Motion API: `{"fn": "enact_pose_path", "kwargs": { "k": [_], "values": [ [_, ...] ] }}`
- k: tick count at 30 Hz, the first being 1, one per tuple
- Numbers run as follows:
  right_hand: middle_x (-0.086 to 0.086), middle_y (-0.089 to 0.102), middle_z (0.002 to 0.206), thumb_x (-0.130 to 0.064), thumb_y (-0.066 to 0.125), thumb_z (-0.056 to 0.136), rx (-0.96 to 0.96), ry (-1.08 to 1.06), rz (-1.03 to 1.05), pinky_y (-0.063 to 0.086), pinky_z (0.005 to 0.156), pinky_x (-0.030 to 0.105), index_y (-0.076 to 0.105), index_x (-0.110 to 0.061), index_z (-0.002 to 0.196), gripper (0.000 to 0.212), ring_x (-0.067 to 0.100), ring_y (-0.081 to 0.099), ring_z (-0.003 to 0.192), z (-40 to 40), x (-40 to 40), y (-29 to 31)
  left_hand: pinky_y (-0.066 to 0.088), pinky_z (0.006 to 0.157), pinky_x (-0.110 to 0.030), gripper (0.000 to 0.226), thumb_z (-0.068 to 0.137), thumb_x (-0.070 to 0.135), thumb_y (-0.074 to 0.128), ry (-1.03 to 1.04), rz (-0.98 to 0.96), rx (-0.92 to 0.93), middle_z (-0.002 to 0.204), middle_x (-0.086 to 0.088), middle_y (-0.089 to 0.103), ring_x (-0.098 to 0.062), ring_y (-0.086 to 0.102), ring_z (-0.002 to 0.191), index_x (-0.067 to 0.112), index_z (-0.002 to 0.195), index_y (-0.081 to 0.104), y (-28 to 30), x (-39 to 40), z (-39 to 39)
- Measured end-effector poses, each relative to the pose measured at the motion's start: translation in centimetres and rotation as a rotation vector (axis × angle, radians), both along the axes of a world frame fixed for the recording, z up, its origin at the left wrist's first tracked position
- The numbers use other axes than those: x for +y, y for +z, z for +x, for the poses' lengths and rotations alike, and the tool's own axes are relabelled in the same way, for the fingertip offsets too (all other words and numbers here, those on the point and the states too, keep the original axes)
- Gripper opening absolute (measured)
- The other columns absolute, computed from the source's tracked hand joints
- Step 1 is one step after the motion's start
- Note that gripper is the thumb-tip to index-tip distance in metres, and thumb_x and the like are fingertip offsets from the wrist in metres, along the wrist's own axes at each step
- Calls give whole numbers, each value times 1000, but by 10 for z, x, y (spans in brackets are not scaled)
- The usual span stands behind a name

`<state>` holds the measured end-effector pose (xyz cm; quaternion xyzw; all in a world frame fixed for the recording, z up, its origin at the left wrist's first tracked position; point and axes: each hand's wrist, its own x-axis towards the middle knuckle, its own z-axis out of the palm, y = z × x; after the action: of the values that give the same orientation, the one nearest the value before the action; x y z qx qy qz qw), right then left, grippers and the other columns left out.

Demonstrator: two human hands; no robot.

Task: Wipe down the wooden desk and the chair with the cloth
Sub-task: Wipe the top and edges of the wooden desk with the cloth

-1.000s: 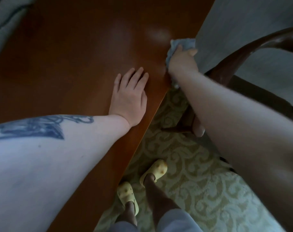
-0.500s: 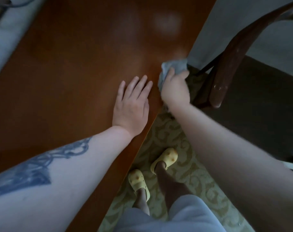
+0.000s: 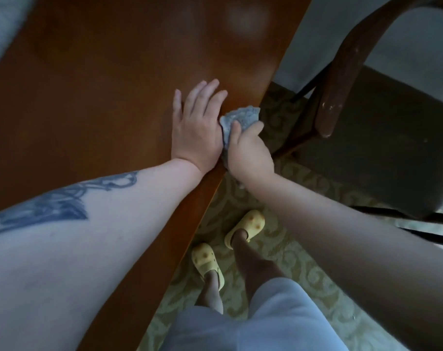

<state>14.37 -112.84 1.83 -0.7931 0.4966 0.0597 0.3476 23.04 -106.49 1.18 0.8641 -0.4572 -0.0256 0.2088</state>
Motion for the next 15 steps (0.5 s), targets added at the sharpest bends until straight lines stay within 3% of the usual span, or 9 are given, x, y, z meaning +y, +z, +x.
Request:
{"fn": "enact_pose_path", "kwargs": {
  "k": [1,3,6,8,11,13,15],
  "values": [
    [18,54,115,-35,25,106,28,-4,47,48,78,38,29,-4,137,45,33,62,103,-3,-4,1,15,117,-54,49,94,21,29,-32,2,-8,146,-9,46,-26,35,139,11,134,54,0,6,-4],
    [23,48,131,-36,24,106,3,-146,80,42,90,40,27,1,143,52,33,53,117,12,-36,1,16,118,-52,44,96,16,37,-92,4,-29,148,-7,44,-23,35,140,13,138,50,-4,31,-14],
    [34,27,146,-19,25,106,34,-251,52,37,99,42,3,-2,153,54,31,46,119,36,-64,7,16,118,-52,43,98,17,38,-64,47,-2,150,-5,41,-22,32,142,16,141,46,-5,87,-31],
    [25,37,143,-27,25,106,-98,-375,52,38,95,39,15,-2,150,52,27,50,116,36,-37,6,16,119,-51,44,99,19,34,-48,97,0,150,-4,41,-21,31,142,17,141,46,-4,114,-38],
    [16,52,129,-33,25,106,-25,-147,-67,43,73,32,25,-7,144,46,29,63,101,1,45,-2,18,118,-51,45,99,21,31,-38,136,4,150,-2,43,-19,31,142,17,142,46,-7,128,-43],
    [17,55,125,-38,24,106,37,-66,17,43,72,34,30,-8,137,43,31,63,99,-15,64,-9,20,118,-51,46,99,21,31,-45,137,12,149,-1,44,-19,32,141,16,141,47,-7,126,-44],
    [17,58,123,-43,22,105,34,-167,17,42,79,36,33,-6,133,48,34,61,103,-1,36,-7,22,117,-51,46,98,21,31,-47,126,12,147,-2,46,-20,34,141,16,140,48,-6,125,-44]
  ]
}}
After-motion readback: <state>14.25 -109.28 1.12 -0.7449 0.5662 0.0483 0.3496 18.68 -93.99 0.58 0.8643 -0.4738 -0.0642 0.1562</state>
